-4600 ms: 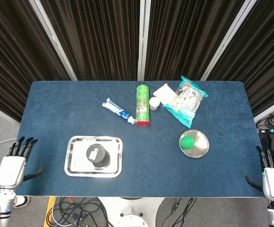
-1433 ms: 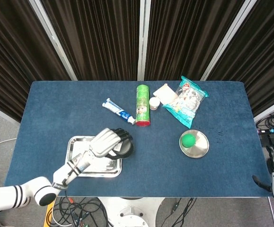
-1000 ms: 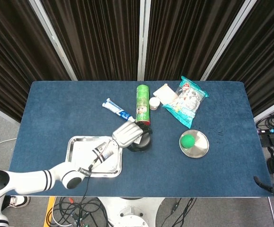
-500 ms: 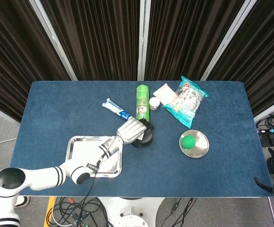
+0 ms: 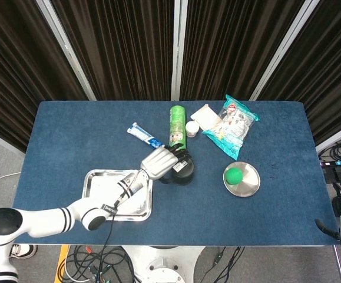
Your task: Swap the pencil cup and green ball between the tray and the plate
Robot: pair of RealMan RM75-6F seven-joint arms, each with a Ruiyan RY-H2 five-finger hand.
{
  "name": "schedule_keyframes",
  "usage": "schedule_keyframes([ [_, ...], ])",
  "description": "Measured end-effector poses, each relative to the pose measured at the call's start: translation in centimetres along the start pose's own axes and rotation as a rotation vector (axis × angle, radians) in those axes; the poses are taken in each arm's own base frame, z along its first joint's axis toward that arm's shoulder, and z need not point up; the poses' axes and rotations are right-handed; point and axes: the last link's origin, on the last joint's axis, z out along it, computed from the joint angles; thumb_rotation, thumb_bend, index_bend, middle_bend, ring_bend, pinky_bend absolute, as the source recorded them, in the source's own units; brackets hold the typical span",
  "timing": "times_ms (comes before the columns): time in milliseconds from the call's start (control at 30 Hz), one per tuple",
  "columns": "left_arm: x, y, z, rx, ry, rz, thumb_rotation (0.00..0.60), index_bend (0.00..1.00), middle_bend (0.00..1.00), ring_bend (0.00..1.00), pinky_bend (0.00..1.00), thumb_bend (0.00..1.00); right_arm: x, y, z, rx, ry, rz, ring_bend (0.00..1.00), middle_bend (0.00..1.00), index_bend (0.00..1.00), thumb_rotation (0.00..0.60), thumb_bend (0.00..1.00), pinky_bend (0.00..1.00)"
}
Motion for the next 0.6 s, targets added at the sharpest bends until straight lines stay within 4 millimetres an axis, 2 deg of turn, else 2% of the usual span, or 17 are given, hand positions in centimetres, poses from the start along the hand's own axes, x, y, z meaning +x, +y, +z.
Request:
schedule_keyframes([
  [133,1.0,-0.4,-1.6,0.011,0.021,0.006,0.6,0.16,0.13,0.06,0.32,0.15,0.0,-0.1,0.3,0.008,-0.01,-0.007,0.0,0.0,0.0,0.6,0.07,0.0],
  [200,1.8,-0.9,-3.2,0.032,0.041,0.015,0.6,0.16,0.13,0.06,0.32,0.15,0.2,-0.2,0.5,0.021,-0.014,-0.014,0.0,0.0,0.0,0.6,0.07,0.0],
  [400,3.5,-3.8,-10.4,0.193,0.121,0.039,0.6,0.16,0.13,0.06,0.31,0.14,0.8,-1.4,1.5,0.078,-0.025,-0.026,0.0,0.0,0.0,0.6,0.07,0.0],
  [500,3.5,-6.0,-14.5,0.323,0.178,0.062,0.6,0.16,0.13,0.06,0.31,0.13,1.1,-2.6,2.2,0.116,-0.027,-0.046,0.0,0.0,0.0,0.6,0.07,0.0],
  [600,2.6,-8.1,-19.3,0.464,0.223,0.074,0.6,0.16,0.13,0.06,0.3,0.13,1.4,-4.4,3.4,0.164,-0.035,-0.056,0.0,0.0,0.0,0.6,0.07,0.0],
])
